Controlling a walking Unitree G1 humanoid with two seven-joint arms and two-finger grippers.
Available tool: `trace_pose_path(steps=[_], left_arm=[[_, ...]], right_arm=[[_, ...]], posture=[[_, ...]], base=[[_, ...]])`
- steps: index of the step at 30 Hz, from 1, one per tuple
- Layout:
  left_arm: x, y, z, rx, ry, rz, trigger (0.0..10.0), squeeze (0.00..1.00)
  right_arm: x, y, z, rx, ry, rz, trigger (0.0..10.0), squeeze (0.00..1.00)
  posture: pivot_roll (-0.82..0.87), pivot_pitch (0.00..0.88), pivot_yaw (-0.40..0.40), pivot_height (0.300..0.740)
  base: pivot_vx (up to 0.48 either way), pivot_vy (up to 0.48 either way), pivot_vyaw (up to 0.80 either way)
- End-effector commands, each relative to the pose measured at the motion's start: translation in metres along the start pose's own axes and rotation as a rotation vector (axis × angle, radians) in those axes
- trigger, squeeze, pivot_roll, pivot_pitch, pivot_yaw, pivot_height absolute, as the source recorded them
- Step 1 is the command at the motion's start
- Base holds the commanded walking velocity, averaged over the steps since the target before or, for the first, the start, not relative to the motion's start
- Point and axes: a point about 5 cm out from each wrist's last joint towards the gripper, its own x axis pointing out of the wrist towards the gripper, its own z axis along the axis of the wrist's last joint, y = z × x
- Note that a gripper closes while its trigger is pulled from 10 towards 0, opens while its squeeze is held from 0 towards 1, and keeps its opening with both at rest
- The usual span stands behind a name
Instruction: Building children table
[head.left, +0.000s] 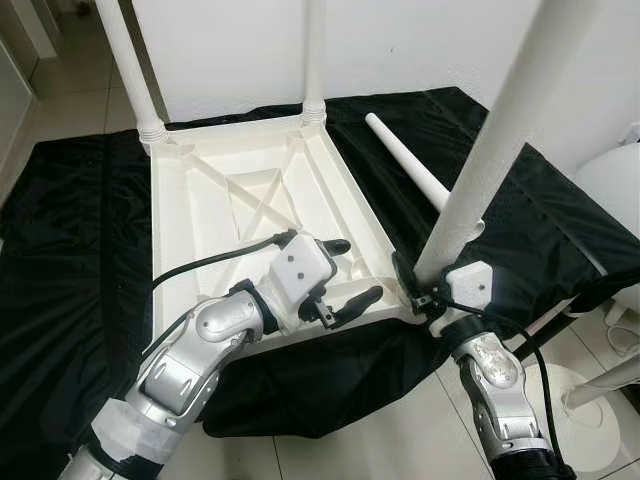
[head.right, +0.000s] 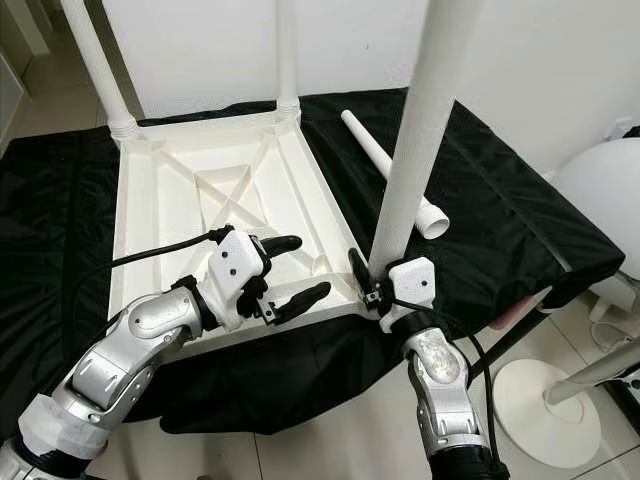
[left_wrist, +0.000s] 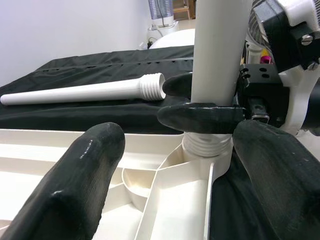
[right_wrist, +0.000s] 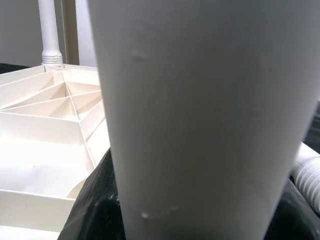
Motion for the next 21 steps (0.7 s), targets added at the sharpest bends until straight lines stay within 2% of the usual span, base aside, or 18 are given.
trace_pose_path(steps=[1, 4, 13, 15, 19, 21], left_arm=[[0.0, -0.001, 0.002, 0.004, 0.0, -0.056, 10.0, 0.0], [0.0, 0.0, 0.003, 0.007, -0.002, -0.057, 10.0, 0.0], [0.0, 0.0, 0.003, 0.009, -0.002, -0.053, 10.0, 0.0], [0.0, 0.0, 0.003, 0.008, -0.002, -0.051, 10.0, 0.0], [-0.001, -0.001, 0.004, 0.008, -0.003, -0.046, 10.0, 0.0], [-0.001, -0.001, 0.004, 0.009, -0.003, -0.045, 10.0, 0.0]], right_arm=[[-0.016, 0.004, -0.035, 0.062, 0.187, -0.011, 10.0, 0.0], [-0.01, 0.002, -0.039, 0.061, 0.234, -0.008, 10.0, 0.0], [-0.004, 0.003, -0.043, 0.084, 0.277, 0.017, 10.0, 0.0], [-0.002, 0.004, -0.044, 0.102, 0.288, 0.026, 10.0, 0.0], [0.003, 0.007, -0.043, 0.203, 0.319, 0.057, 10.0, 0.0], [0.003, 0.007, -0.043, 0.215, 0.323, 0.058, 10.0, 0.0]], posture=[[-0.01, 0.085, 0.055, 0.74], [-0.01, 0.084, 0.062, 0.74], [-0.01, 0.083, 0.057, 0.74], [-0.01, 0.083, 0.054, 0.74], [-0.01, 0.085, 0.049, 0.74], [-0.01, 0.085, 0.049, 0.74]], base=[[0.0, 0.0, 0.0], [0.0, 0.0, 0.0], [0.0, 0.0, 0.0], [0.0, 0.0, 0.0], [0.0, 0.0, 0.0], [0.0, 0.0, 0.0]])
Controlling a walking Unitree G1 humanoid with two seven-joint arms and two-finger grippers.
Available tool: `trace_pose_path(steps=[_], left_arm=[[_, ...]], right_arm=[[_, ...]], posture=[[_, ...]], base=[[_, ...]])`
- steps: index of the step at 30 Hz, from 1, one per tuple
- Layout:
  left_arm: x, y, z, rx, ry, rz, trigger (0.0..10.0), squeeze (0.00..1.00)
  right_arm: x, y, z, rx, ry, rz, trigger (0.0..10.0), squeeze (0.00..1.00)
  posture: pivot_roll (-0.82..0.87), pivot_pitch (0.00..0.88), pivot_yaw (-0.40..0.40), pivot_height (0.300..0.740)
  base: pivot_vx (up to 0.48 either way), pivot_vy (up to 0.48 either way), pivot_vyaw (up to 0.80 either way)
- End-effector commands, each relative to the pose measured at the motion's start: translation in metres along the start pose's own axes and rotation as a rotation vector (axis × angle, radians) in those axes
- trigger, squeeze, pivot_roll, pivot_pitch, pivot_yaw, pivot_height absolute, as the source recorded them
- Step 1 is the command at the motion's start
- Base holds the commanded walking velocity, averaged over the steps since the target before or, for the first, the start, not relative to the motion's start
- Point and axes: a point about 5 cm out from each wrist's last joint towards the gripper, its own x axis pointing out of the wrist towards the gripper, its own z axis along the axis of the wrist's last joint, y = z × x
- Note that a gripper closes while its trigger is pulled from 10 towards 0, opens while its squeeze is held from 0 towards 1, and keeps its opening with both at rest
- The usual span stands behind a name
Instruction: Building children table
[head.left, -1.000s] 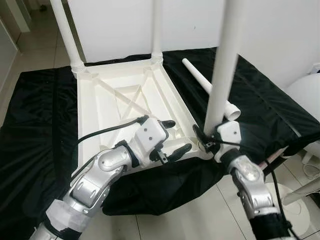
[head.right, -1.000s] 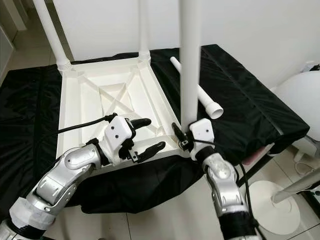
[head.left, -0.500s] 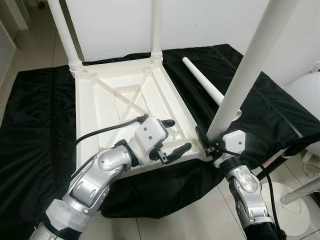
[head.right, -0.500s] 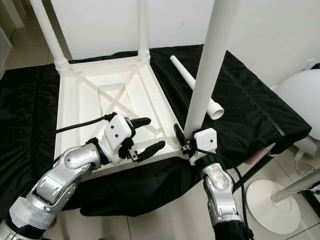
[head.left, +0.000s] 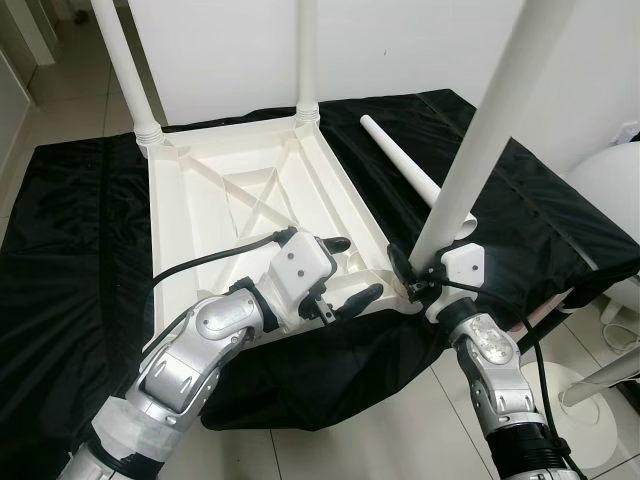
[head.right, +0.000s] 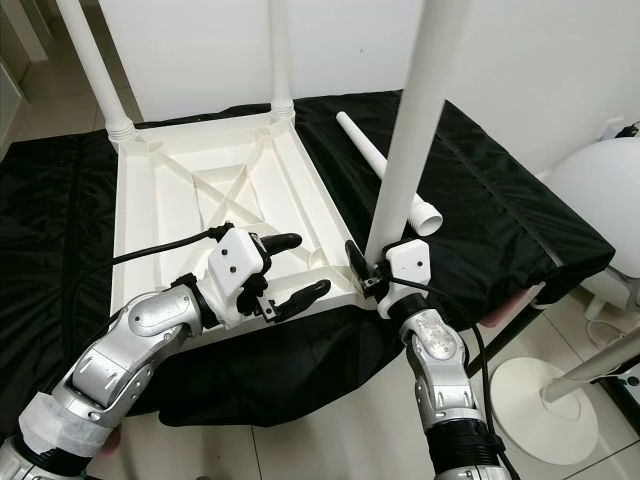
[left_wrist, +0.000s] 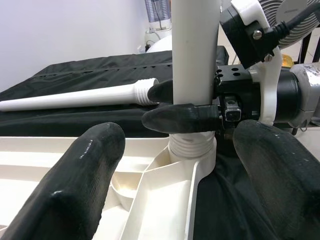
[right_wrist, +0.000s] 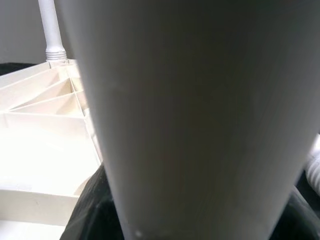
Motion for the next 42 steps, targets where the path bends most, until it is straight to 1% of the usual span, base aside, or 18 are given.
trace_pose_path(steps=[1, 9, 12, 18, 22, 23, 24, 29, 31, 32, 33, 35, 36, 38, 39, 40, 41, 42], left_arm=[[-0.001, -0.002, 0.002, 0.006, -0.004, -0.048, 10.0, 0.0], [-0.001, -0.003, 0.003, 0.005, -0.007, -0.05, 10.0, 0.0], [0.0, -0.003, 0.003, 0.004, -0.008, -0.05, 10.0, 0.0], [0.0, -0.003, 0.003, 0.004, -0.008, -0.05, 10.0, 0.0], [0.0, -0.003, 0.003, -0.001, -0.011, -0.047, 10.0, 0.0], [0.0, -0.003, 0.003, -0.002, -0.011, -0.046, 10.0, 0.0], [0.0, -0.004, 0.003, -0.001, -0.012, -0.045, 10.0, 0.0], [0.0, -0.004, 0.003, 0.0, -0.011, -0.042, 10.0, 0.0], [0.0, -0.004, 0.003, 0.001, -0.012, -0.041, 10.0, 0.0], [0.0, -0.004, 0.003, 0.001, -0.012, -0.041, 10.0, 0.0], [0.0, -0.004, 0.003, 0.0, -0.012, -0.038, 10.0, 0.0], [0.0, -0.001, 0.004, -0.005, -0.016, -0.033, 10.0, 0.0], [0.0, -0.001, 0.004, -0.005, -0.016, -0.033, 10.0, 0.0], [0.001, 0.001, 0.005, -0.008, -0.021, -0.027, 10.0, 0.0], [0.001, 0.001, 0.005, -0.008, -0.021, -0.027, 10.0, 0.0], [0.002, 0.008, 0.008, -0.036, -0.035, -0.024, 10.0, 0.0], [0.002, 0.008, 0.008, -0.036, -0.035, -0.024, 10.0, 0.0], [0.002, 0.01, 0.009, -0.051, -0.04, -0.025, 10.0, 0.0]], right_arm=[[-0.015, 0.008, -0.044, 0.129, 0.241, -0.004, 10.0, 0.0], [-0.012, 0.008, -0.044, 0.189, 0.275, 0.007, 10.0, 0.0], [-0.009, 0.008, -0.043, 0.236, 0.298, 0.009, 10.0, 0.0], [-0.006, 0.007, -0.042, 0.261, 0.303, 0.012, 10.0, 0.0], [-0.002, 0.005, -0.036, 0.297, 0.294, 0.019, 10.0, 0.0], [-0.001, 0.005, -0.035, 0.299, 0.292, 0.02, 10.0, 0.0], [0.0, 0.005, -0.034, 0.272, 0.286, 0.029, 10.0, 0.0], [-0.002, 0.006, -0.034, 0.226, 0.285, 0.037, 10.0, 0.0], [-0.001, 0.005, -0.029, 0.181, 0.232, 0.025, 10.0, 0.0], [-0.001, 0.005, -0.029, 0.181, 0.232, 0.025, 10.0, 0.0], [0.0, 0.004, -0.023, 0.129, 0.18, 0.02, 10.0, 0.0], [0.003, 0.0, -0.003, 0.096, 0.059, -0.02, 10.0, 0.0], [0.003, 0.0, -0.003, 0.096, 0.059, -0.02, 10.0, 0.0], [0.005, -0.003, 0.012, 0.098, -0.021, -0.04, 10.0, 0.0], [0.005, -0.003, 0.012, 0.098, -0.021, -0.04, 10.0, 0.0], [0.005, -0.003, 0.029, 0.135, -0.077, -0.001, 10.0, 0.0], [0.005, -0.003, 0.029, 0.135, -0.077, -0.001, 10.0, 0.0], [0.005, -0.002, 0.035, 0.15, -0.092, 0.025, 10.0, 0.0]], posture=[[-0.01, 0.086, 0.048, 0.74], [-0.01, 0.086, 0.05, 0.74], [-0.01, 0.086, 0.05, 0.74], [-0.01, 0.086, 0.05, 0.74], [-0.01, 0.086, 0.046, 0.74], [-0.01, 0.086, 0.046, 0.74], [-0.01, 0.085, 0.04, 0.74], [-0.01, 0.084, 0.039, 0.74], [-0.01, 0.084, 0.039, 0.74], [-0.01, 0.084, 0.039, 0.74], [-0.01, 0.084, 0.039, 0.74], [-0.01, 0.084, 0.041, 0.74], [-0.01, 0.084, 0.041, 0.74], [-0.01, 0.083, 0.041, 0.74], [-0.01, 0.083, 0.041, 0.74], [-0.01, 0.082, 0.04, 0.74], [-0.01, 0.082, 0.04, 0.74], [-0.01, 0.082, 0.04, 0.74]], base=[[0.0, 0.0, 0.0], [0.0, 0.0, 0.0], [0.0, 0.0, 0.0], [0.0, 0.0, 0.0], [0.0, 0.0, 0.0], [0.0, 0.0, 0.0], [0.0, 0.0, 0.0], [0.0, 0.0, 0.0], [0.0, 0.0, 0.0], [0.0, 0.0, 0.0], [0.0, 0.0, 0.0], [0.0, 0.0, 0.0], [0.0, 0.0, 0.0], [0.0, 0.0, 0.0], [0.0, 0.0, 0.0], [0.0, 0.0, 0.0], [0.0, 0.0, 0.0], [0.0, 0.0, 0.0]])
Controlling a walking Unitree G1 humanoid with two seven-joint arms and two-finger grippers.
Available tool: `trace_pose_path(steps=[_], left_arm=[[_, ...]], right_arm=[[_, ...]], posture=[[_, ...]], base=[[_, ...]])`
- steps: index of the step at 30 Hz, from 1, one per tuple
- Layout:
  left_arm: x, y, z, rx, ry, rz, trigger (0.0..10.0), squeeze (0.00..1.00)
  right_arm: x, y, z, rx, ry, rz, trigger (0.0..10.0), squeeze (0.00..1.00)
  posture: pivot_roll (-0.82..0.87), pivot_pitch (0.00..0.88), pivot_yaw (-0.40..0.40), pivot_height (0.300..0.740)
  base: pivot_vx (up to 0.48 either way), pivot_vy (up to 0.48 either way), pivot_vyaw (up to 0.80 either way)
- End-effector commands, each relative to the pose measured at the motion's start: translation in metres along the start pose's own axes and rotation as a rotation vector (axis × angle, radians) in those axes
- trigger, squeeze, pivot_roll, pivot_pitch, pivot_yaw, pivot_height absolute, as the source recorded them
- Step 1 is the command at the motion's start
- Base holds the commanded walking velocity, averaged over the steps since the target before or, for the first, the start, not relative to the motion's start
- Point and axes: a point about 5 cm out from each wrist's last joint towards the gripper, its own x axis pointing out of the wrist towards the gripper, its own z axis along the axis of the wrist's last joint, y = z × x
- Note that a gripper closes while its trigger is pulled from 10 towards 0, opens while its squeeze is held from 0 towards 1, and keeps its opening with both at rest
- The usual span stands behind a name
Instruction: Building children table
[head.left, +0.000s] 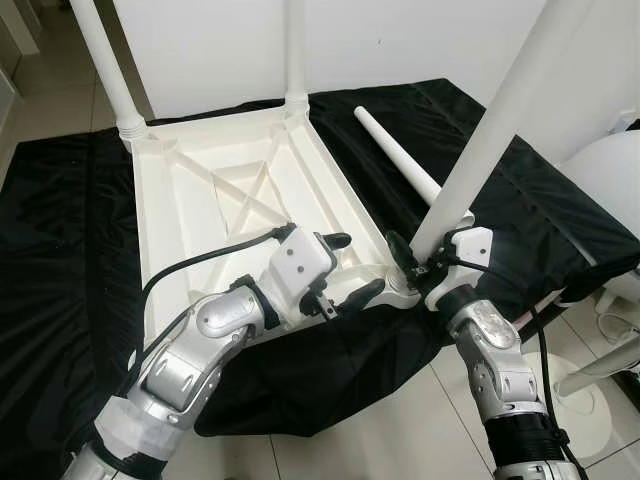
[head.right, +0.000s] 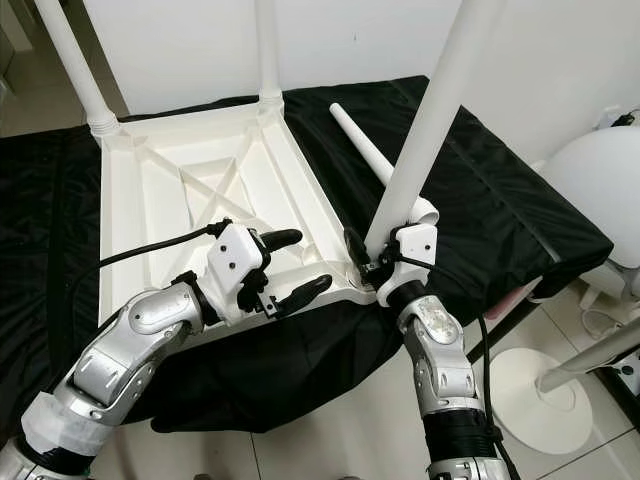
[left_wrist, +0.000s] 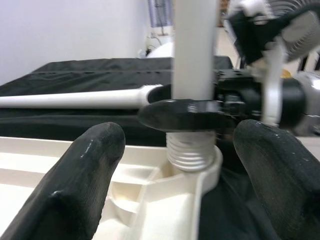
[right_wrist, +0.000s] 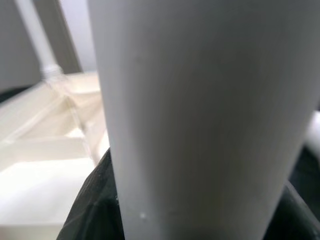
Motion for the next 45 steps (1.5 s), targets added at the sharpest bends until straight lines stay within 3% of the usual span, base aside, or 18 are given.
trace_pose_path(steps=[1, 3, 4, 8, 11, 12, 15, 20, 26, 32, 45], left_arm=[[-0.001, 0.002, -0.001, -0.027, 0.005, -0.053, 10.0, 0.0], [-0.001, 0.003, 0.0, -0.035, 0.004, -0.055, 10.0, 0.0], [0.0, 0.007, 0.001, -0.051, -0.004, -0.064, 10.0, 1.0], [0.009, 0.023, 0.014, -0.089, -0.054, -0.073, 10.0, 1.0], [0.011, 0.026, 0.018, -0.091, -0.065, -0.071, 10.0, 1.0], [0.015, 0.028, 0.024, -0.097, -0.088, -0.083, 10.0, 0.0], [0.015, 0.028, 0.024, -0.097, -0.088, -0.083, 10.0, 0.0], [0.029, 0.035, 0.051, -0.249, -0.193, -0.182, 10.0, 0.0], [0.034, 0.032, 0.065, -0.296, -0.249, -0.278, 10.0, 0.0], [0.044, 0.023, 0.072, -0.283, -0.268, -0.386, 10.0, 0.0], [0.055, 0.023, 0.077, -0.24, -0.248, -0.41, 10.0, 0.0]], right_arm=[[0.0, 0.003, 0.006, 0.022, -0.012, 0.036, 10.0, 0.0], [0.0, 0.003, 0.007, 0.025, -0.014, 0.046, 10.0, 0.0], [0.0, 0.005, 0.009, 0.012, -0.006, 0.078, 10.0, 0.0], [0.0, 0.007, 0.015, -0.027, 0.012, 0.159, 10.0, 0.0], [0.0, 0.007, 0.015, -0.033, 0.015, 0.167, 10.0, 0.0], [0.001, 0.006, 0.015, -0.05, 0.042, 0.184, 10.0, 0.0], [0.001, 0.006, 0.015, -0.05, 0.042, 0.184, 10.0, 0.0], [-0.007, -0.007, 0.008, -0.06, 0.223, 0.236, 10.0, 0.0], [-0.007, -0.011, 0.013, -0.056, 0.244, 0.265, 10.0, 0.0], [-0.001, -0.011, 0.019, -0.077, 0.262, 0.301, 10.0, 0.0], [0.006, -0.013, 0.029, -0.117, 0.295, 0.339, 10.0, 0.0]], posture=[[-0.01, 0.082, 0.04, 0.74], [-0.01, 0.082, 0.04, 0.74], [-0.01, 0.073, 0.042, 0.74], [-0.02, 0.068, 0.041, 0.74], [-0.02, 0.068, 0.041, 0.74], [-0.03, 0.061, 0.039, 0.74], [-0.03, 0.061, 0.039, 0.74], [-0.04, 0.045, 0.038, 0.74], [-0.05, 0.039, 0.039, 0.74], [-0.05, 0.04, 0.038, 0.74], [-0.06, 0.038, 0.033, 0.74]], base=[[0.0, 0.0, 0.0], [0.0, 0.0, 0.0], [0.0, 0.0, 0.0], [0.0, 0.0, 0.0], [0.0, 0.0, 0.0], [0.0, 0.0, 0.0], [0.0, 0.0, 0.0], [0.0, 0.0, 0.0], [0.0, 0.0, 0.0], [0.0, 0.0, 0.0], [0.0, 0.0, 0.0]])
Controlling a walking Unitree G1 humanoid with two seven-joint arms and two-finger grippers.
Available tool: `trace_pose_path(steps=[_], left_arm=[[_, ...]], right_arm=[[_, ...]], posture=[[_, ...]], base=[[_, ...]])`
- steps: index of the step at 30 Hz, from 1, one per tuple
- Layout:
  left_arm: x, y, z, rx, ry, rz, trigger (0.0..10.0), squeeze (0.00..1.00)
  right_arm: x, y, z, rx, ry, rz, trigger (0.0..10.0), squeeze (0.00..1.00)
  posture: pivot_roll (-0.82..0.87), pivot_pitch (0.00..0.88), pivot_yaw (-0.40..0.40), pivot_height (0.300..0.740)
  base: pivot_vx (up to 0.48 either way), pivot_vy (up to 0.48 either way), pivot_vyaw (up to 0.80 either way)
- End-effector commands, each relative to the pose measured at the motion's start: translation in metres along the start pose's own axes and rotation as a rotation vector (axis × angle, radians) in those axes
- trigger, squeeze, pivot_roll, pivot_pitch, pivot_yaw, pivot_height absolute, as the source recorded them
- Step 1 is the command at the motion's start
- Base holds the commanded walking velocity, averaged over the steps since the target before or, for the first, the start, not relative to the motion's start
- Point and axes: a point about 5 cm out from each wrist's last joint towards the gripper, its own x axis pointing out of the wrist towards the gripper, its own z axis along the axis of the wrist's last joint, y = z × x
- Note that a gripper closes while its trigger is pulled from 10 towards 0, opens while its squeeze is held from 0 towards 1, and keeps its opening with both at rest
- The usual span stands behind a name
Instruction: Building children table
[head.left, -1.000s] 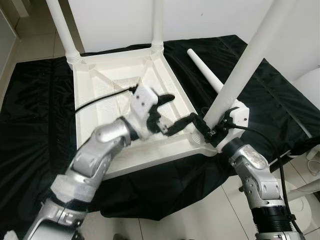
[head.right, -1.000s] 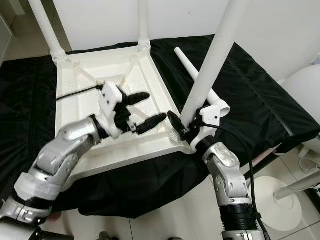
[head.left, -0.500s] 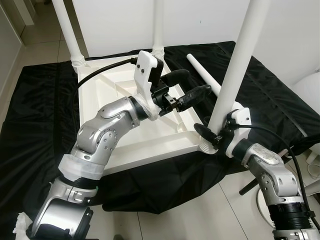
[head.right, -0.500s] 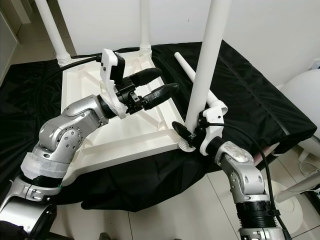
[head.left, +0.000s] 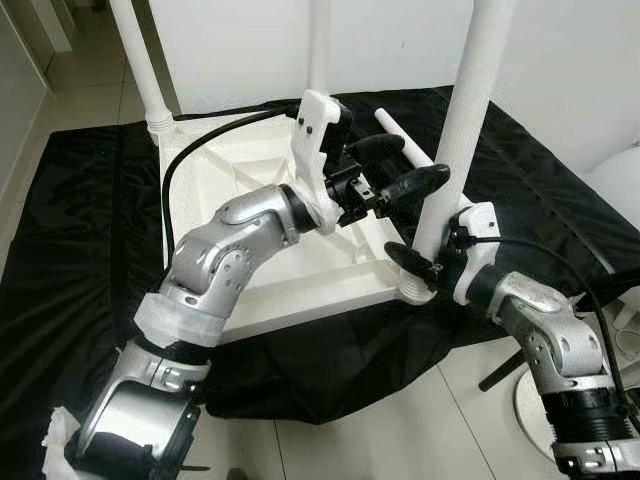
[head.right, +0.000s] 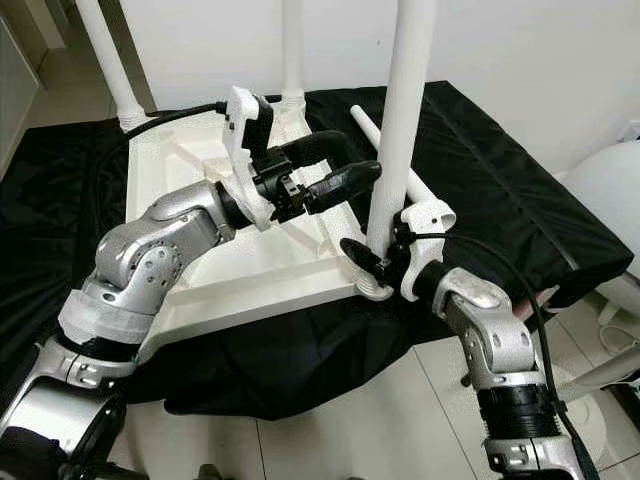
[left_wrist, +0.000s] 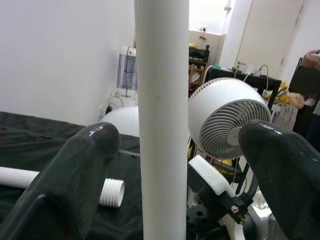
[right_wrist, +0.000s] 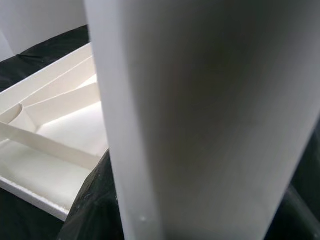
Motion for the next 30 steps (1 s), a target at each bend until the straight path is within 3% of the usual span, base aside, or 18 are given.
trace_pose_path(steps=[1, 11, 15, 24, 30], left_arm=[[0.001, -0.009, 0.001, 0.033, 0.018, -0.202, 10.0, 0.0], [0.011, -0.001, 0.004, 0.056, 0.035, -0.156, 10.0, 0.0], [0.016, 0.002, 0.003, 0.029, 0.063, -0.132, 10.0, 0.0], [0.022, -0.001, 0.006, 0.015, 0.082, -0.167, 10.0, 0.0], [0.024, -0.001, 0.01, -0.057, 0.084, -0.215, 10.0, 0.0]], right_arm=[[0.0, 0.0, 0.004, -0.023, 0.012, 0.023, 10.0, 0.0], [0.003, 0.003, 0.008, -0.071, 0.065, 0.113, 10.0, 0.0], [0.003, 0.004, 0.007, -0.097, 0.093, 0.152, 10.0, 0.0], [0.003, 0.007, 0.004, -0.113, 0.132, 0.218, 10.0, 0.0], [0.004, 0.009, 0.0, -0.119, 0.154, 0.238, 10.0, 0.0]], posture=[[-0.06, 0.041, 0.026, 0.74], [-0.07, 0.037, 0.02, 0.74], [-0.07, 0.037, 0.019, 0.74], [-0.05, 0.041, 0.046, 0.74], [-0.04, 0.051, 0.051, 0.74]], base=[[0.0, 0.0, 0.0], [0.0, 0.0, 0.0], [0.0, 0.0, 0.0], [0.0, 0.0, 0.0], [0.0, 0.0, 0.0]])
